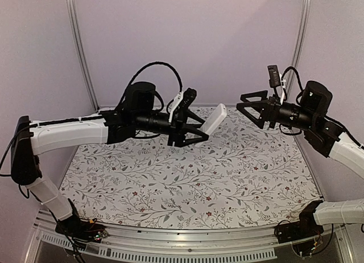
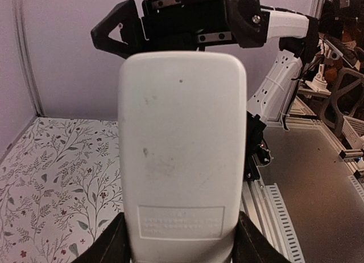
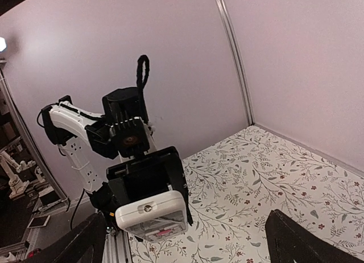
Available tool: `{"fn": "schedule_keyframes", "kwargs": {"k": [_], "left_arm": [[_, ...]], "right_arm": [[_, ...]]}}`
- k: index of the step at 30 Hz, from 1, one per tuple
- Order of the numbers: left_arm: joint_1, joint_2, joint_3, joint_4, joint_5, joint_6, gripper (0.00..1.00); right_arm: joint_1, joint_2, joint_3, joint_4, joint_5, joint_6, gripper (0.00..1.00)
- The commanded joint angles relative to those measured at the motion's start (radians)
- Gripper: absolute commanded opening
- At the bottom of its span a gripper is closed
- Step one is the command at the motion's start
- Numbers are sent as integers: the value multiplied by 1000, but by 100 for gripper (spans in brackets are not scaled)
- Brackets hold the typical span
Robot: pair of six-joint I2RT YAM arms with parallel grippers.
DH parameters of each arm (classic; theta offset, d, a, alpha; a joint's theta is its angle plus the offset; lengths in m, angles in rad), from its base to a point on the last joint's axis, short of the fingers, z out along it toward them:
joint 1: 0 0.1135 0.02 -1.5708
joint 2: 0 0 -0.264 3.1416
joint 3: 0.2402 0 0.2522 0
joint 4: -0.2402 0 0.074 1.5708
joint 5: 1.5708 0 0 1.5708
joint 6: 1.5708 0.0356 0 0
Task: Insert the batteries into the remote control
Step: Pick up the remote control from the center of the board, then pass from the left arm to the right
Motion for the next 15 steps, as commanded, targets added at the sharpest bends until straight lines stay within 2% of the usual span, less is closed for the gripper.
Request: {"fn": "schedule_keyframes", "kwargs": {"k": [1,11,15], "left_arm": [[3,-11,-37,221,113,-143,37],[4,11,-60,359,162,-251,37],[4,24,-60,383,159,-275,37]], "right_arm": [[79,46,66,44,-111,-2,99],[160,124,123,25,-96,-26,99],[192,153,146,12,-80,-37,95]]}}
